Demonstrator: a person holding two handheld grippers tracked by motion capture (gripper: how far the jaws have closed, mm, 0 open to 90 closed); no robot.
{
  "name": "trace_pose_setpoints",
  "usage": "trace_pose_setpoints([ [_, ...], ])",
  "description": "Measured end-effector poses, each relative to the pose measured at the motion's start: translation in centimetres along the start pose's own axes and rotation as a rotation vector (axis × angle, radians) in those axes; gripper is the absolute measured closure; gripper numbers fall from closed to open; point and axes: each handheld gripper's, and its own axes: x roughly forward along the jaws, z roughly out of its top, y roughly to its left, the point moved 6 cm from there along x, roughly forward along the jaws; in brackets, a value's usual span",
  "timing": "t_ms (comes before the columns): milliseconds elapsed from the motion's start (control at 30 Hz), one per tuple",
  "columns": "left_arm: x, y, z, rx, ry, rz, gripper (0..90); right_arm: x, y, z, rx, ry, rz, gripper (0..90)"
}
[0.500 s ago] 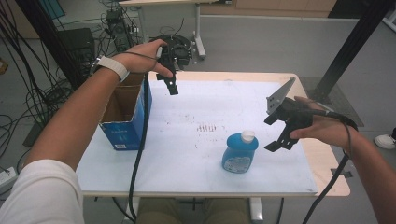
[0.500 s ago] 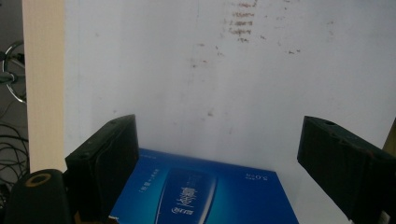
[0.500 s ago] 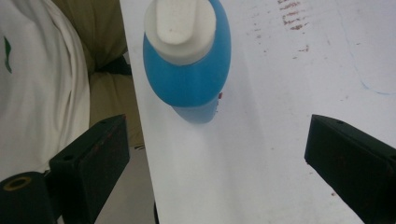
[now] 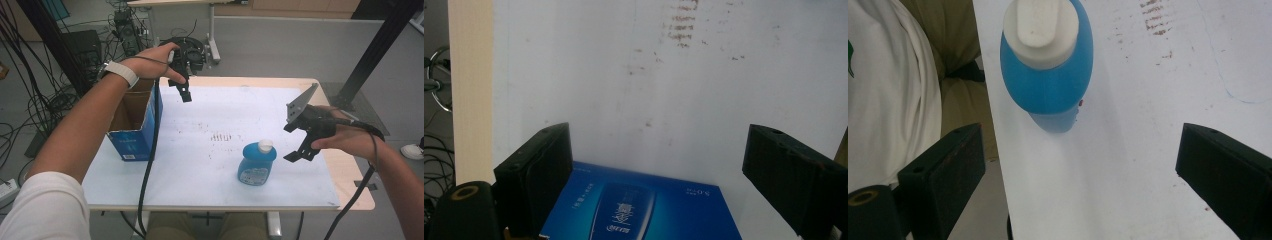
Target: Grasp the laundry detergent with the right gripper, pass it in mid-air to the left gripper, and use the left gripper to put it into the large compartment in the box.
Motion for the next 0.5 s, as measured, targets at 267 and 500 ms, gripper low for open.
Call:
trace_pose_setpoints([
  [267, -0.1, -0.21, -0.2, -0.003, -0.002, 0.007, 13.1, 0.29, 0.11, 0.2, -0.015, -0.011, -0.003, 5.3],
  [500, -0.02, -0.31, -0.27, -0.004, -0.007, 0.006, 13.1, 0.71, 0.36, 0.29, -0.033, -0.032, 0.001, 4.9],
])
